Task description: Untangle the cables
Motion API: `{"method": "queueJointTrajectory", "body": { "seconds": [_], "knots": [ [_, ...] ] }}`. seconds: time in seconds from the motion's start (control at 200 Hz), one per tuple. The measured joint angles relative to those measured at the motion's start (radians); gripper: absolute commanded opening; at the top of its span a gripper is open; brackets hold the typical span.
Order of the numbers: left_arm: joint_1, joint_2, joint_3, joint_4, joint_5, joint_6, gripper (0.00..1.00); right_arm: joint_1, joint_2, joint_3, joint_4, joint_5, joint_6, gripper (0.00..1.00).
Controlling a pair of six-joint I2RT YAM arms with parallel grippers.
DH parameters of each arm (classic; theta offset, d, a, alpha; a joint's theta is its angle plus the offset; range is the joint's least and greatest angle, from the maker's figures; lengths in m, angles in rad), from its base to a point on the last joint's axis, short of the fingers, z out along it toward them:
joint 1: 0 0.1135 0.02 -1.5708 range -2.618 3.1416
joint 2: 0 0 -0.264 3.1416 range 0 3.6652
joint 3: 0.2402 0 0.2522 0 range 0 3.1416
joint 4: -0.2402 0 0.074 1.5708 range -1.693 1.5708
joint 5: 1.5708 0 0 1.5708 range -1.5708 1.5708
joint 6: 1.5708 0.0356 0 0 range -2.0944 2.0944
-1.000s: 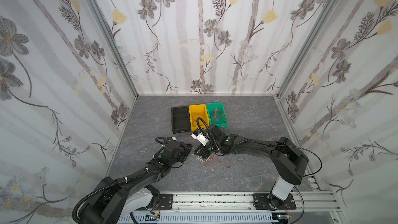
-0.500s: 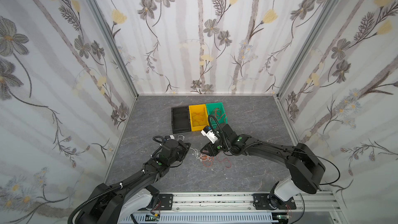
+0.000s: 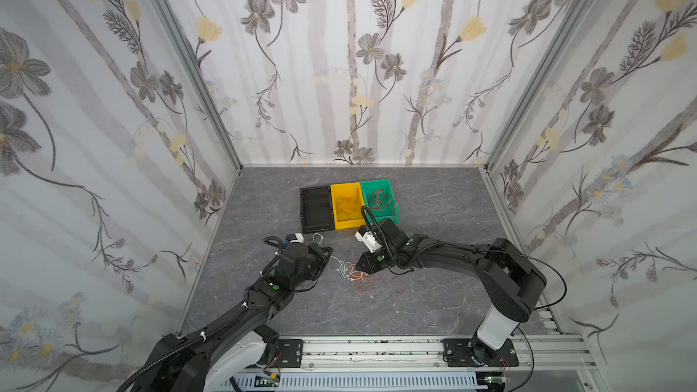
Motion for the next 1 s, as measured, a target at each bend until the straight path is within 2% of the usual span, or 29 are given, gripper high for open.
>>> {"method": "queueJointTrajectory", "body": {
  "seconds": [0.185, 0.41, 0.55, 0.69, 0.909, 0.999],
  "knots": [
    [0.087, -0.111, 0.011, -0.126, 0.0, 0.033, 0.0, -0.03, -0.069, -0.029, -0.044, 0.056, -0.005, 0.01],
    [0.201, -0.224, 0.033, -0.315, 0.057, 0.096, 0.0, -0.106, -0.168, -0.091, -0.077, 0.071, -0.005, 0.01],
    [0.245, -0.257, 0.04, -0.382, 0.096, 0.128, 0.0, -0.135, -0.205, -0.112, -0.077, 0.069, 0.003, 0.14],
    [0.262, -0.249, 0.041, -0.402, 0.058, 0.135, 0.0, -0.148, -0.213, -0.132, -0.146, 0.116, 0.003, 0.37],
    [0.261, -0.228, 0.045, -0.402, 0.068, 0.14, 0.0, -0.112, -0.213, -0.149, -0.127, 0.111, 0.002, 0.56],
    [0.261, -0.224, 0.051, -0.402, 0.068, 0.145, 0.0, -0.066, -0.206, -0.138, -0.116, 0.104, -0.016, 0.57]
  ]
}}
